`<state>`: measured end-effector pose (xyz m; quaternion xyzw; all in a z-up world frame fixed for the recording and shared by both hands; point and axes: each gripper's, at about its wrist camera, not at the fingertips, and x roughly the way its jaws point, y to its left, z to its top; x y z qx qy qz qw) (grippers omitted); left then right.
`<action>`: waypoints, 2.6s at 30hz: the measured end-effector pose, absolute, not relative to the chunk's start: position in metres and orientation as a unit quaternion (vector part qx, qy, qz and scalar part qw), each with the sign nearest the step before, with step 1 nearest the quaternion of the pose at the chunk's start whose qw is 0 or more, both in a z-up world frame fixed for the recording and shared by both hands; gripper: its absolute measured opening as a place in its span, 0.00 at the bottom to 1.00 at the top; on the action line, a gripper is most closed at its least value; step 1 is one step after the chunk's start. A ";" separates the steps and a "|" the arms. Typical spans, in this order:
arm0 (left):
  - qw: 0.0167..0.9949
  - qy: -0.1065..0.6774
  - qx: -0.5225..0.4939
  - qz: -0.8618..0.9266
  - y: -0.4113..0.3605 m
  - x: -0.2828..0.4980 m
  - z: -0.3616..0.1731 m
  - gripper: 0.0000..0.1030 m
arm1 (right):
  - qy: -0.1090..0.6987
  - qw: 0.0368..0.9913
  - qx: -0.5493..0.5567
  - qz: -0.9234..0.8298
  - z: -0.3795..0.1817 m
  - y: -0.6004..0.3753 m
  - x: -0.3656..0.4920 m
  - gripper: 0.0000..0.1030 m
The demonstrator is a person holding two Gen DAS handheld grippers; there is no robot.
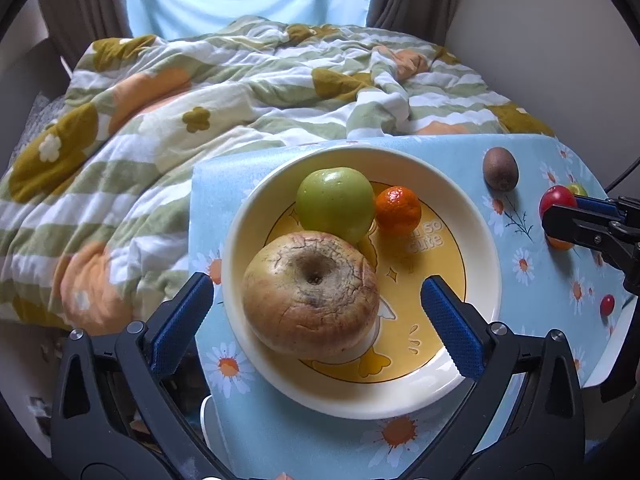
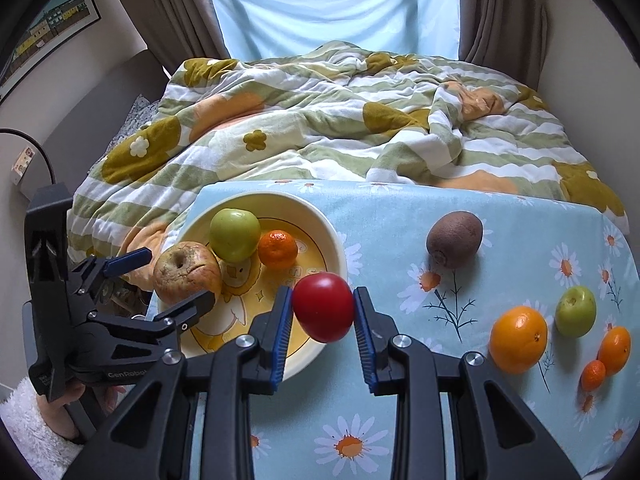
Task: Organize fruits
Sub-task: 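Release the wrinkled apple in the bowl while the right gripper drops the tomato in, then withdraw both grippers from the bowl toward the remaining fruit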
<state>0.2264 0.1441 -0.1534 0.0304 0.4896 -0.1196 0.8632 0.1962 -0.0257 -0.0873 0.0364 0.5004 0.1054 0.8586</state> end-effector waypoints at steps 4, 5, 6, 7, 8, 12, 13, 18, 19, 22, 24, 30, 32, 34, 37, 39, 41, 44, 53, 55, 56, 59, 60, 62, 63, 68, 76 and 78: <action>0.864 0.492 0.028 -0.107 0.147 0.217 -0.147 1.00 | 0.500 0.857 0.034 0.117 -0.087 -0.029 0.197 0.27; 0.864 0.491 0.027 -0.104 0.149 0.213 -0.144 1.00 | 0.500 0.857 0.033 0.120 -0.086 -0.029 0.198 0.27; 0.865 0.491 0.027 -0.101 0.149 0.210 -0.142 1.00 | 0.499 0.857 0.031 0.123 -0.085 -0.029 0.199 0.27; 0.865 0.492 0.026 -0.098 0.150 0.206 -0.140 1.00 | 0.498 0.858 0.029 0.127 -0.084 -0.030 0.200 0.27; 0.865 0.492 0.025 -0.095 0.150 0.203 -0.138 1.00 | 0.497 0.857 0.027 0.131 -0.083 -0.030 0.200 0.27; 0.864 0.495 0.018 -0.084 0.152 0.191 -0.134 1.00 | 0.498 0.854 0.019 0.152 -0.083 -0.026 0.204 0.27; 0.865 0.496 0.016 -0.082 0.152 0.188 -0.133 1.00 | 0.499 0.852 0.015 0.157 -0.083 -0.025 0.206 0.27; 0.863 0.499 0.007 -0.073 0.152 0.176 -0.133 1.00 | 0.510 0.840 0.010 0.186 -0.094 -0.013 0.214 0.27; 0.863 0.501 0.006 -0.070 0.152 0.174 -0.133 1.00 | 0.512 0.838 0.008 0.191 -0.097 -0.010 0.216 0.27; 0.862 0.504 -0.002 -0.065 0.153 0.166 -0.134 1.00 | 0.519 0.830 0.006 0.203 -0.107 -0.002 0.220 0.27; 0.861 0.505 -0.004 -0.060 0.153 0.162 -0.134 1.00 | 0.522 0.826 0.007 0.211 -0.113 0.003 0.222 0.27; 0.858 0.512 -0.015 -0.046 0.160 0.152 -0.140 1.00 | 0.533 0.817 0.002 0.220 -0.134 0.011 0.228 0.27; 0.856 0.514 -0.016 -0.042 0.162 0.150 -0.142 1.00 | 0.536 0.816 -0.006 0.219 -0.140 0.013 0.229 0.27; 0.856 0.516 -0.017 -0.040 0.163 0.147 -0.143 1.00 | 0.534 0.816 -0.011 0.219 -0.143 0.014 0.229 0.27; 0.854 0.519 -0.015 -0.037 0.164 0.144 -0.146 1.00 | 0.530 0.818 -0.019 0.222 -0.145 0.016 0.228 0.27; 0.854 0.519 -0.015 -0.037 0.164 0.142 -0.146 1.00 | 0.528 0.819 -0.024 0.224 -0.144 0.019 0.228 0.27; 0.854 0.519 -0.015 -0.038 0.165 0.142 -0.145 1.00 | 0.526 0.820 -0.028 0.224 -0.144 0.020 0.227 0.27; 0.855 0.518 -0.012 -0.038 0.165 0.141 -0.144 1.00 | 0.516 0.826 -0.034 0.224 -0.140 0.021 0.223 0.67; 0.860 0.508 -0.005 -0.042 0.166 0.136 -0.127 1.00 | 0.479 0.854 -0.028 0.202 -0.124 0.013 0.214 0.96; 0.863 0.503 -0.004 -0.045 0.167 0.135 -0.119 1.00 | 0.483 0.853 -0.023 0.198 -0.120 0.012 0.212 0.96; 0.864 0.501 -0.004 -0.047 0.167 0.135 -0.116 1.00 | 0.485 0.852 -0.019 0.199 -0.117 0.010 0.212 0.96; 0.867 0.495 0.003 -0.052 0.167 0.133 -0.106 1.00 | 0.486 0.851 -0.012 0.198 -0.107 0.007 0.207 0.96; 0.869 0.493 0.006 -0.054 0.167 0.133 -0.103 1.00 | 0.486 0.852 -0.010 0.197 -0.104 0.006 0.205 0.96; 0.871 0.487 0.015 -0.056 0.167 0.132 -0.095 1.00 | 0.484 0.854 -0.005 0.192 -0.097 0.003 0.200 0.96; 0.873 0.485 0.020 -0.057 0.166 0.133 -0.092 1.00 | 0.482 0.855 -0.004 0.190 -0.092 0.002 0.197 0.96; 0.880 0.468 0.036 -0.078 0.162 0.137 -0.073 1.00 | 0.476 0.864 -0.004 0.163 -0.071 -0.006 0.185 0.96; 0.884 0.447 0.055 -0.122 0.141 0.149 -0.053 1.00 | 0.468 0.877 0.013 0.108 -0.039 -0.035 0.168 0.96; 0.886 0.441 0.059 -0.128 0.132 0.150 -0.050 1.00 | 0.468 0.878 0.024 0.103 -0.034 -0.045 0.162 0.96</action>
